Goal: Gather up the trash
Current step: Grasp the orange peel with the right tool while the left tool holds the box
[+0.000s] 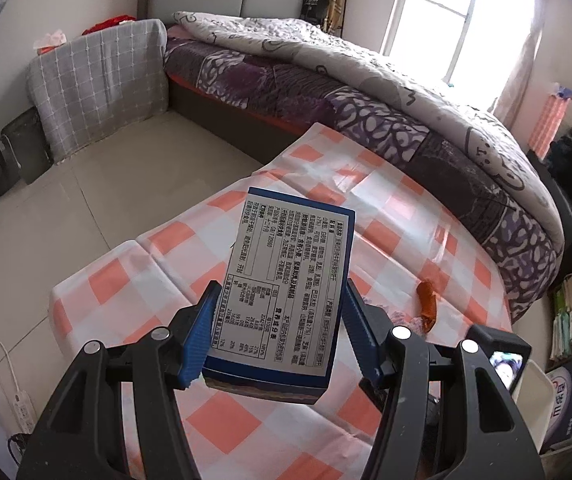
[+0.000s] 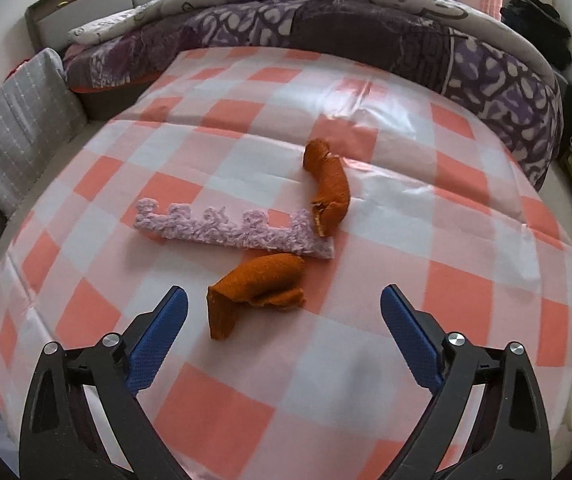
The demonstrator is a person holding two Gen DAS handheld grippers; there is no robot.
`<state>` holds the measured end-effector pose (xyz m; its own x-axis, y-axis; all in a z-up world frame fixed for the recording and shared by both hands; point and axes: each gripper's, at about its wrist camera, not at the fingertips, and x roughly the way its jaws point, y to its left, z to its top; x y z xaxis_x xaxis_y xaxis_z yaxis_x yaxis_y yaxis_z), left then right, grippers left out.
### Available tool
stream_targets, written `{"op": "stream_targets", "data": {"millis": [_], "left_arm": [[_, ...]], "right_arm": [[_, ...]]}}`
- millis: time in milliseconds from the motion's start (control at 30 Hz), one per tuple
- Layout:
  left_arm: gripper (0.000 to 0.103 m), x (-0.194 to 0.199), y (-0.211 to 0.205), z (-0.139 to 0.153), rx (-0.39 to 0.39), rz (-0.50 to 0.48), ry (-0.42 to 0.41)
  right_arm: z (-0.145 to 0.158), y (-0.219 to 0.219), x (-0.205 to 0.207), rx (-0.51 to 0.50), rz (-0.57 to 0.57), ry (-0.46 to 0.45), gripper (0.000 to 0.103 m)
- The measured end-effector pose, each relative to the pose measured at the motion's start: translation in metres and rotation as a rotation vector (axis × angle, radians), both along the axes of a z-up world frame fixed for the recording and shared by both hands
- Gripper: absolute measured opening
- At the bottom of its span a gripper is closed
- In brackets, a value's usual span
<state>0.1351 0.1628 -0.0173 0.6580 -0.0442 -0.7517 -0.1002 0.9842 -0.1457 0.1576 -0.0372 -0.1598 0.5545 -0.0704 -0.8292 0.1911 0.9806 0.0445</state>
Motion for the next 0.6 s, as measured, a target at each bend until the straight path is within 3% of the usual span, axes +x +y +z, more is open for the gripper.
{"op": "stream_targets", "data": {"millis": [133,200,267,400,600], "left_arm": [[0.059,0.001,0.001,-0.004,0.006,-0.007,0.012],[0.059,0.001,0.000,-0.006,0.008,-0.009,0.019],[0.059,0.001,-0.001,-0.006,0.015,-0.009,0.018],[0.059,-0.001,-0.001,-0.004,0.016,-0.005,0.008],[0.059,-0.005,-0.007,0.003,0.003,-0.004,-0.015]], "right_arm": [[-0.009,0.004,0.005,-0.025,0.005,0.007,0.074],[-0.008,0.006,0.007,-0.039,0.027,-0.007,0.050],[-0.007,0.005,0.008,-0.025,0.053,-0.004,0.040],[0.001,-0.004,0.003,0.104,0.080,0.003,0.036],[0.032,-0.010,-0.016,0.181,0.112,-0.050,0.035]]}}
